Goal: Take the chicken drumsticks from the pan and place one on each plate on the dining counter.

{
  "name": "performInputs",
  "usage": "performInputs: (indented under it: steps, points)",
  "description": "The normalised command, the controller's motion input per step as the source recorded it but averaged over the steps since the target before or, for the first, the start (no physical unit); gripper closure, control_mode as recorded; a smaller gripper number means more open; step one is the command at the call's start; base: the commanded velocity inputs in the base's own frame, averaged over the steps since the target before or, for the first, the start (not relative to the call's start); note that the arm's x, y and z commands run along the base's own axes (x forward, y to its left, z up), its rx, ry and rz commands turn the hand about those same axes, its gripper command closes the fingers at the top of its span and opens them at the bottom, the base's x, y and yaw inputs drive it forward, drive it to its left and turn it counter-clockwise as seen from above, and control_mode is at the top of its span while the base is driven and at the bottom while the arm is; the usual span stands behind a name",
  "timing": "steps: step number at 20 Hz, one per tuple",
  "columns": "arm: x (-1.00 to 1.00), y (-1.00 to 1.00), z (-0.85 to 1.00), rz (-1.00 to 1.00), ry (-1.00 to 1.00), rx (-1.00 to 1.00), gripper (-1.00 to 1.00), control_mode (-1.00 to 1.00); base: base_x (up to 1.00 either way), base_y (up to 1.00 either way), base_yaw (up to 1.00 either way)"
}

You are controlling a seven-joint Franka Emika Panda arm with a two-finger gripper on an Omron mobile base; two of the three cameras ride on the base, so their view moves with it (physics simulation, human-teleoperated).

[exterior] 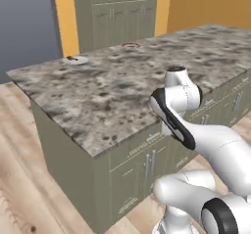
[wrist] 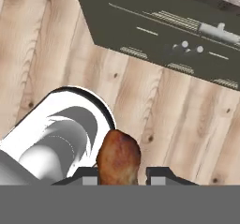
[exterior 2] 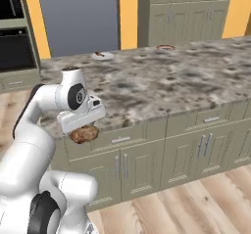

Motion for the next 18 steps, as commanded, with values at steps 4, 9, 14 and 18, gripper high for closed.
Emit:
performInputs:
  steps: [4,9,14,18]
  points:
    - [0.00,0.00,0.00,0.00,0.00,0.00,1.00,1.00,-0.31,1.00,0.23]
    - [0.00,0.00,0.00,0.00,0.00,0.00,1.00,1.00,-0.01,1.00,0.01]
    - [0.00,0.00,0.00,0.00,0.00,0.00,1.00,1.00,0.36,1.00,-0.01]
    - [0.00,0.00,0.00,0.00,0.00,0.00,1.00,1.00,0.50,1.00,-0.03]
